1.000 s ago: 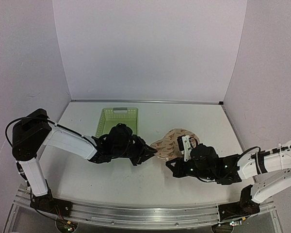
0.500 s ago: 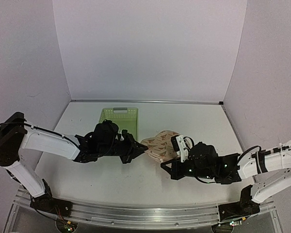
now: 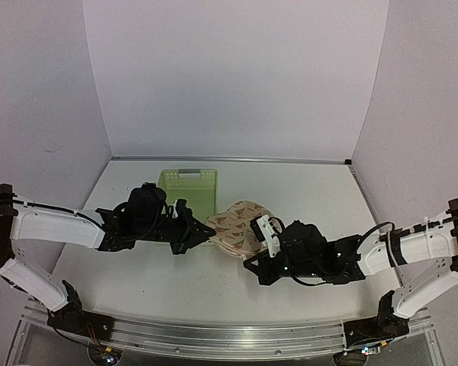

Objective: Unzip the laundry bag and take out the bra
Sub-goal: Unzip the zipper of the laundry bag.

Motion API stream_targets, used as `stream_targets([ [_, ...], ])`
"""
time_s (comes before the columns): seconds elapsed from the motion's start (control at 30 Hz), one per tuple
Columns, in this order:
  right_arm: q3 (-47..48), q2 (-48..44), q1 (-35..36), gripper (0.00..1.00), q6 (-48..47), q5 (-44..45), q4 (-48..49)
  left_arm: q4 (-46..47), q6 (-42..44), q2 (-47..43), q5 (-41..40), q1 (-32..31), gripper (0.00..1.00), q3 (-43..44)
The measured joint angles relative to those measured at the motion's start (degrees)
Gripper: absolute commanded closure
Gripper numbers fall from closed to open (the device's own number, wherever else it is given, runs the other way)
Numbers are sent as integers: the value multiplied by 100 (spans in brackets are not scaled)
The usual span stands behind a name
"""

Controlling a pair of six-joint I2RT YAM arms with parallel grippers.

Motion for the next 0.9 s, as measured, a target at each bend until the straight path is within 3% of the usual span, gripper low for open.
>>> stream_targets([
  [0.3, 439, 507, -20, 100, -590, -323, -175, -409, 415, -1040, 540, 514, 100, -680],
  [0.6, 887, 990, -282, 100, -1115, -721, -332, -1493, 1158, -1497, 839, 866, 100, -525],
  [0.9, 1150, 1497, -975, 100, -1471, -1067, -398, -2315, 1786, -1611, 1110, 1060, 100, -131],
])
